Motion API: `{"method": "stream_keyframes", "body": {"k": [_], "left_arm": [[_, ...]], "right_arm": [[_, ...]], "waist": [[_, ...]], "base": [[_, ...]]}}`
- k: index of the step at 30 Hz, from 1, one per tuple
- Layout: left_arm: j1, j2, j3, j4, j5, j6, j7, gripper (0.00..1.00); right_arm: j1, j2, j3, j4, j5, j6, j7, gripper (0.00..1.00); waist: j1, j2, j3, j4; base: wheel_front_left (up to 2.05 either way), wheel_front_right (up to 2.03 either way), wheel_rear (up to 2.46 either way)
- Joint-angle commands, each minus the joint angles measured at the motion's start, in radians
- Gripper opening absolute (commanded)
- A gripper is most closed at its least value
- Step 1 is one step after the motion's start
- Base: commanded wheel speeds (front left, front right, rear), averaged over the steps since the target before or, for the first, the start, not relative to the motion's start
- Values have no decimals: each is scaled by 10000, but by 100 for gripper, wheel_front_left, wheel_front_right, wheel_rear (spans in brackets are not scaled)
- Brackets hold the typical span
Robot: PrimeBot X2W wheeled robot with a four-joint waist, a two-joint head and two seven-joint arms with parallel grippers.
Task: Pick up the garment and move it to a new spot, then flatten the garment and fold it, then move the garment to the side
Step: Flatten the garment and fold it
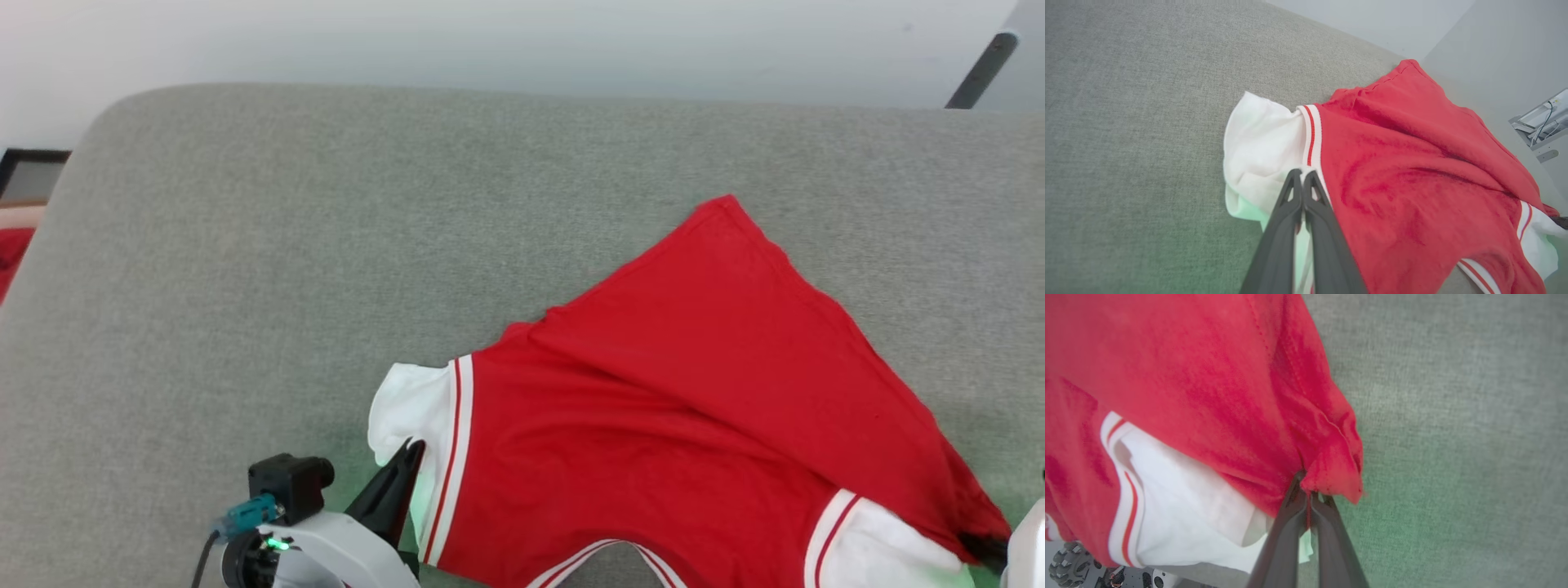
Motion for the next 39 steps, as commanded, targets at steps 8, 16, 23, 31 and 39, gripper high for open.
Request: {"method": "stream_keyframes", "body": {"k": [8,16,23,31,39], "left_arm": [[40,53,-23,-6,-53,40,8,0],[-93,-61,-113,-7,34,-11,-27,0],[-445,-321,-334,73,192,-206,-8,0],[-1127,-945,-749,553,386,-668,33,0],[-1671,-1557,-1057,1120,506,-1118,-77,0]], "right_arm": [[80,71,231,93,-415,-1,-514,100],[-413,-571,298,-1521,-630,-1,-723,100],[-2462,-1315,1333,-2432,-940,-3,-1215,100],[-5851,-1711,3729,-18,-929,-3,-1656,100],[-8124,-1719,5570,2705,-442,-3,-1203,100]], "waist": [[0,0,-91,-301],[0,0,-17,-153],[0,0,294,409],[0,0,796,1473],[0,0,1304,2302]], "base": [[0,0,0],[0,0,0],[0,0,0],[0,0,0],[0,0,0]]}}
